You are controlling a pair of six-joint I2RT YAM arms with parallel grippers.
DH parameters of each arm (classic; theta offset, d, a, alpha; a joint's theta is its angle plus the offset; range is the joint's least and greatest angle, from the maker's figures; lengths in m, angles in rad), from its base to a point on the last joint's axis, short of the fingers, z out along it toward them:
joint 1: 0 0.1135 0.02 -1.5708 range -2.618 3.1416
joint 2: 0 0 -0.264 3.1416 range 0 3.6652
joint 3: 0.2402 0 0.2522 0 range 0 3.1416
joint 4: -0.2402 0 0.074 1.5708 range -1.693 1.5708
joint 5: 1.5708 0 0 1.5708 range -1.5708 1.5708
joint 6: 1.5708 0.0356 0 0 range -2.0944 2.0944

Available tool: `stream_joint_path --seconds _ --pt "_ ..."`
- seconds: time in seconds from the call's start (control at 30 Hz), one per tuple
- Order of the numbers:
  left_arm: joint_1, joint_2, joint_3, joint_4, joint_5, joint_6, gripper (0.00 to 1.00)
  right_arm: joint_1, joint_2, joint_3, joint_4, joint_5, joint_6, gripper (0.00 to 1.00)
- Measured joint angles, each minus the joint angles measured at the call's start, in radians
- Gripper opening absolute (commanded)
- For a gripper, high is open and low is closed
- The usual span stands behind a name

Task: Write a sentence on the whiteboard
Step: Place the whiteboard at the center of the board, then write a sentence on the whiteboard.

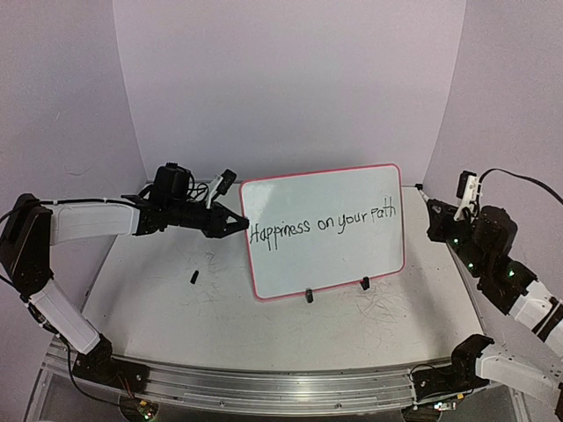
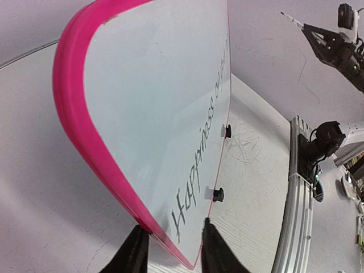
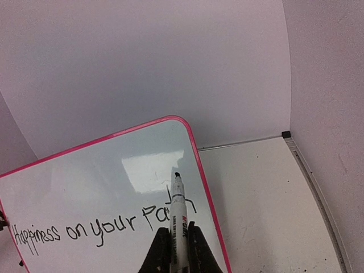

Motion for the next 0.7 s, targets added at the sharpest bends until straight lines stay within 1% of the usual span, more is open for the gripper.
stream_joint_path --seconds 0.03,0.13,0.23,0.3,0.33,0.53,0.7 --pt "-0.001 -0.002 0.000 -0.005 -0.008 -0.003 0.45 0.000 0.000 0.000 -0.011 -0.005 -0.004 0.00" --pt "-0.003 -0.040 0.000 -0.022 -0.039 0.001 0.53 0.000 0.004 0.000 -0.046 -0.025 -0.020 0.00" --pt "-0.004 -0.107 0.000 -0.023 -0.062 0.000 0.58 0.000 0.001 0.001 -0.071 -0.045 -0.026 0.00" --pt "-0.004 -0.161 -0.002 -0.021 -0.079 -0.008 0.68 0.000 0.002 0.002 -0.082 -0.056 -0.027 0.00" --pt "-0.004 -0.184 -0.005 -0.020 -0.086 -0.015 0.71 0.000 0.006 0.004 -0.088 -0.060 -0.027 0.00" --pt "-0.006 -0.266 -0.043 -0.012 -0.148 -0.101 0.72 0.000 0.067 -0.001 -0.093 -0.055 -0.007 0.00" --pt "-0.008 -0.277 -0.099 0.016 -0.203 -0.237 0.74 -0.040 0.108 -0.058 0.004 -0.080 0.008 0.00"
